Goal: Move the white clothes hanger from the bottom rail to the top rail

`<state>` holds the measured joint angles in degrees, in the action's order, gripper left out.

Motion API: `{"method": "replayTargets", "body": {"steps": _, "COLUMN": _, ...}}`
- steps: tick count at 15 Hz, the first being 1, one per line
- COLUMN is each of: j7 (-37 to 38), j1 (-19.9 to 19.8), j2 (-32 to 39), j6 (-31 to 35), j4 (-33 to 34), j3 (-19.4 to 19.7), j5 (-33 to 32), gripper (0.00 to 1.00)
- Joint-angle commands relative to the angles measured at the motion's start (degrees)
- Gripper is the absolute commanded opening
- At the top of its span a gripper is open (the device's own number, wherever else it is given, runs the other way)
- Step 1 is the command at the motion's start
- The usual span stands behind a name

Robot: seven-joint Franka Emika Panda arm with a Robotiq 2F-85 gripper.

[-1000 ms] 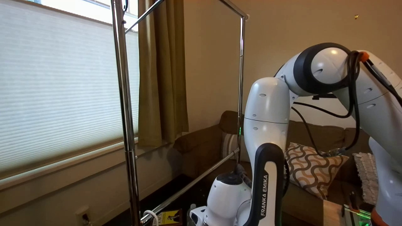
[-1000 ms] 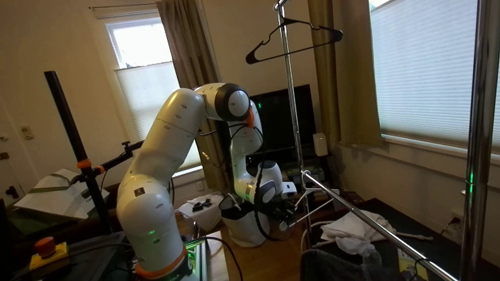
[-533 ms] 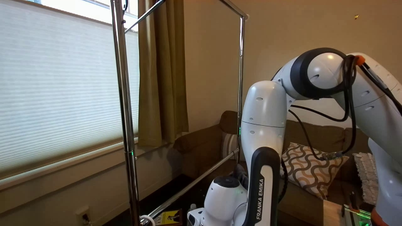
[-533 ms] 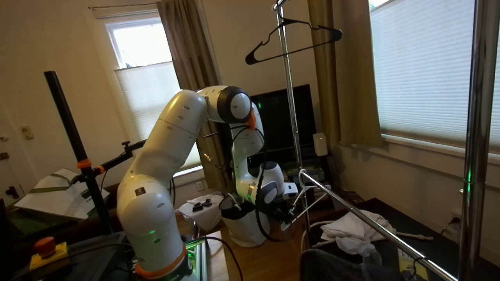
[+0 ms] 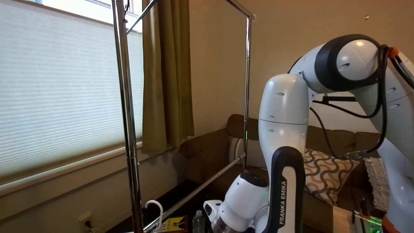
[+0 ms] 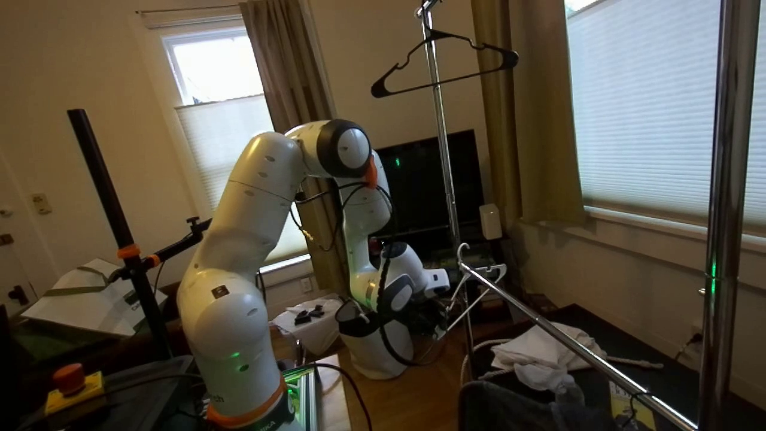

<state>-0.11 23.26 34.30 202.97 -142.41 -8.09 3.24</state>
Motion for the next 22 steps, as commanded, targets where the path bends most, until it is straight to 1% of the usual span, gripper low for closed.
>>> {"method": "replayTargets", "body": {"steps": 1, "j7": 3.2, "j1": -1.2, "j2": -10.0, "j6": -2.0, "j4": -11.2, "j3": -4.1, "j5": 1.4, "gripper": 0.02}}
{"method": "replayTargets", "body": {"steps": 2, "j7": 5.8, "j1": -3.3, "j2": -13.2, "j6": -5.0, "j4": -14.8, "j3": -7.0, "j5": 0.9, "gripper": 0.02}}
{"method": "replayTargets", "body": {"steps": 5, "j7": 13.8, "j1": -4.9, "j2": -21.5, "j6": -11.9, "j4": -23.3, "j3": -12.3, "j5": 4.1, "gripper": 0.02}}
{"method": "replayTargets", "body": {"steps": 6, "j7": 14.4, "j1": -2.1, "j2": -18.0, "j6": -17.5, "j4": -16.4, "j3": -10.2, "j5": 6.4, "gripper": 0.02}}
{"method": "replayTargets", "body": {"steps": 7, "j7": 16.9, "j1": -3.4, "j2": -20.3, "j6": -21.0, "j4": -17.9, "j3": -12.0, "j5": 6.6, "gripper": 0.02}}
{"method": "replayTargets", "body": {"steps": 8, "j7": 18.6, "j1": -5.0, "j2": -21.0, "j6": -25.1, "j4": -17.6, "j3": -14.0, "j5": 7.0, "gripper": 0.02}}
{"method": "replayTargets", "body": {"steps": 10, "j7": 21.7, "j1": -5.6, "j2": -23.7, "j6": -33.7, "j4": -16.0, "j3": -15.9, "j5": 10.7, "gripper": 0.02}}
{"method": "replayTargets", "body": {"steps": 11, "j7": 22.4, "j1": -6.4, "j2": -25.2, "j6": -38.2, "j4": -15.3, "j3": -17.6, "j5": 13.4, "gripper": 0.02}}
{"method": "replayTargets", "body": {"steps": 12, "j7": 23.0, "j1": -6.7, "j2": -26.5, "j6": -42.0, "j4": -14.8, "j3": -18.3, "j5": 16.3, "gripper": 0.02}}
{"method": "replayTargets", "body": {"steps": 13, "j7": 20.6, "j1": -10.9, "j2": -31.5, "j6": -44.2, "j4": -19.9, "j3": -24.3, "j5": 23.5, "gripper": 0.02}}
{"method": "replayTargets", "body": {"steps": 14, "j7": 20.9, "j1": -9.6, "j2": -32.7, "j6": -48.8, "j4": -18.1, "j3": -23.5, "j5": 27.6, "gripper": 0.02}}
{"method": "replayTargets", "body": {"steps": 15, "j7": 24.4, "j1": -7.0, "j2": -32.6, "j6": -52.8, "j4": -15.1, "j3": -20.8, "j5": 28.4, "gripper": 0.02}}
{"method": "replayTargets", "body": {"steps": 17, "j7": 29.5, "j1": -5.1, "j2": -37.3, "j6": -58.2, "j4": -14.8, "j3": -19.9, "j5": 32.1, "gripper": 0.02}}
{"method": "replayTargets", "body": {"steps": 18, "j7": 30.7, "j1": -4.0, "j2": -43.3, "j6": -59.0, "j4": -18.9, "j3": -20.1, "j5": 36.2, "gripper": 0.02}}
{"method": "replayTargets", "body": {"steps": 19, "j7": 33.2, "j1": -3.2, "j2": -45.4, "j6": -59.5, "j4": -20.1, "j3": -19.7, "j5": 37.7, "gripper": 0.02}}
{"method": "replayTargets", "body": {"steps": 20, "j7": 39.1, "j1": -3.9, "j2": -43.6, "j6": -59.7, "j4": -15.0, "j3": -18.7, "j5": 32.7, "gripper": 0.02}}
{"method": "replayTargets", "body": {"steps": 21, "j7": 33.4, "j1": -3.2, "j2": -45.3, "j6": -61.0, "j4": -15.6, "j3": -17.8, "j5": 36.7, "gripper": 0.02}}
{"method": "replayTargets", "body": {"steps": 22, "j7": 33.8, "j1": -3.2, "j2": -41.1, "j6": -58.3, "j4": -15.2, "j3": -18.0, "j5": 33.9, "gripper": 0.08}}
